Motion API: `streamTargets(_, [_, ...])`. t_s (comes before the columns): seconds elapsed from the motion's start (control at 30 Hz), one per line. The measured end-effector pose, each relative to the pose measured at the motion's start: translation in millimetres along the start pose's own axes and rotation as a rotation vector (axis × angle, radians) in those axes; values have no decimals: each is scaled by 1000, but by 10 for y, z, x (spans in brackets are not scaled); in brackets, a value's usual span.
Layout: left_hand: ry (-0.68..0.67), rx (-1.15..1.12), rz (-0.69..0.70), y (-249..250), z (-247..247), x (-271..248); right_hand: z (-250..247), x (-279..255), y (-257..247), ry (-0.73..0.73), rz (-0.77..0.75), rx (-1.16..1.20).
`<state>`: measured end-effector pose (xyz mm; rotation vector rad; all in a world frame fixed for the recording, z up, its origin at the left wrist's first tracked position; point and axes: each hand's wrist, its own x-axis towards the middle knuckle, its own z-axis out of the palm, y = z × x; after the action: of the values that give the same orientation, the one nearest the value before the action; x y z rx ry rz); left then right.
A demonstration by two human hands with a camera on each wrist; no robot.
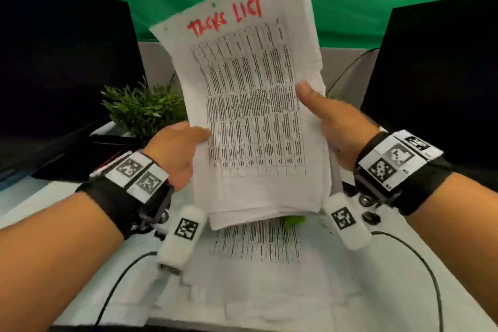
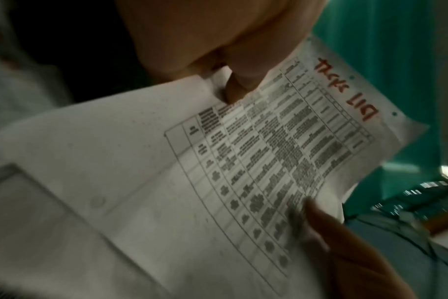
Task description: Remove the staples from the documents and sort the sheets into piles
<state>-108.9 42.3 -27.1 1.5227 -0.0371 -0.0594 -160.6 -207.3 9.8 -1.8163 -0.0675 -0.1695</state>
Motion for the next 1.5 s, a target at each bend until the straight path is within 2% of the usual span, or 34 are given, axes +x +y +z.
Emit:
streamTargets(0.1, [231,266,274,355,165,68,-34,220,-140,208,-118,-166])
streamTargets(0.2, [322,226,485,538,340,101,-26,474,-118,329,-173,-120])
streamTargets(0.23, [322,212,501,507,376,132,-14,530,-55,335,-171,-82])
streamTargets(0.27, [301,201,495,444,400,145,-4,565,41,325,-159,-54])
streamTargets(0.4, [225,215,330,-70,304,184,27,498,591,216,-47,70])
streamTargets(0.47, [232,205,321,-164,275,186,40,465,737,203,-45,140])
streamTargets(0.67, [207,130,437,-3,404,255,31,552,546,265,-117,285])
streamTargets(0.83, [178,57,334,-159,366,264,70,466,665,266,-79,310])
streamTargets(1.0, [156,45,331,-167,361,283,64,472,630,250,-76,265])
streamTargets(1.27, [75,44,369,-233,332,294,19,464,621,254,-55,259])
streamTargets(1.43, [49,108,475,-154,333,317,-10,442,480,254,-84,261])
streamTargets(1.5, [98,219,555,-70,309,318,-11,419,415,268,-94,214])
